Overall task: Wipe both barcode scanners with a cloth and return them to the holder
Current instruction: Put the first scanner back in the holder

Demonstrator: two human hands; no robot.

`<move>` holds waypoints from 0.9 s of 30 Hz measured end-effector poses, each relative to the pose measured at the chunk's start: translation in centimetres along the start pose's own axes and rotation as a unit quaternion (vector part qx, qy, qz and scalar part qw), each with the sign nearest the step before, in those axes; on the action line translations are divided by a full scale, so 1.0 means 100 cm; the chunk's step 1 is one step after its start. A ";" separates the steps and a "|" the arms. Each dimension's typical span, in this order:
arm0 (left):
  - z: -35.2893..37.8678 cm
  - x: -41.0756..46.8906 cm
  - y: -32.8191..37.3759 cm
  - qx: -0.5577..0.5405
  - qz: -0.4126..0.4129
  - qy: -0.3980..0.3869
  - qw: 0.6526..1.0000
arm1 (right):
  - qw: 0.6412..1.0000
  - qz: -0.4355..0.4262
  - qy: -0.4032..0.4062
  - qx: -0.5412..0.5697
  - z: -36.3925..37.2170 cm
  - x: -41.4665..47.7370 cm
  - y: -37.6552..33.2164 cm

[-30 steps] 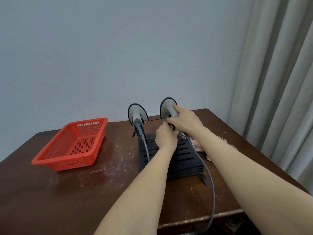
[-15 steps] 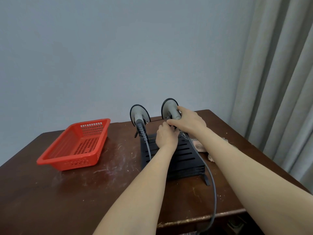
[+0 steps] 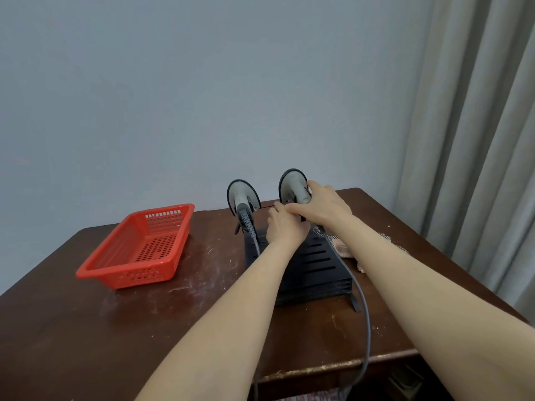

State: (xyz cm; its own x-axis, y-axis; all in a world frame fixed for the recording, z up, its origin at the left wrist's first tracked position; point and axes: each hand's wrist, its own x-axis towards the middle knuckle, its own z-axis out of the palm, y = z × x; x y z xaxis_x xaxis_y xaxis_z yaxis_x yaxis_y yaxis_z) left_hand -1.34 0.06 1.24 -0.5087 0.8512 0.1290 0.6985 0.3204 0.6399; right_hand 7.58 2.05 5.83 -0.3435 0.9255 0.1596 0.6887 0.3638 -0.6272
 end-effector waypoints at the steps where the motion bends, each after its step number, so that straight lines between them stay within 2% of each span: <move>1: -0.005 -0.001 0.000 -0.009 -0.010 -0.006 1.000 | 1.000 -0.001 0.001 0.000 -0.001 -0.001 -0.001; 5: -0.027 -0.009 0.007 -0.008 -0.034 -0.018 0.999 | 1.000 0.000 0.011 0.003 -0.004 -0.005 -0.004; 11: -0.061 -0.030 0.022 -0.004 0.004 -0.033 0.999 | 0.999 0.004 0.047 0.006 -0.011 -0.017 -0.009; 20: -0.125 -0.027 0.020 -0.025 0.070 0.058 0.996 | 0.995 -0.037 0.089 0.007 -0.018 -0.028 -0.045; 27: -0.158 -0.012 -0.025 0.008 0.033 0.099 0.994 | 0.993 -0.102 0.064 0.007 -0.002 -0.028 -0.080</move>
State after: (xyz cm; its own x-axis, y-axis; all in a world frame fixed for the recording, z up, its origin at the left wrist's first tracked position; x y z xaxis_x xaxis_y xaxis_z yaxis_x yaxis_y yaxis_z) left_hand -10.44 -8.27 11.43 -0.5496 0.7724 0.3184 0.7409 0.2745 0.6130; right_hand 3.16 -3.47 10.49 -0.3914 0.8384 0.3793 0.6030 0.5450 -0.5825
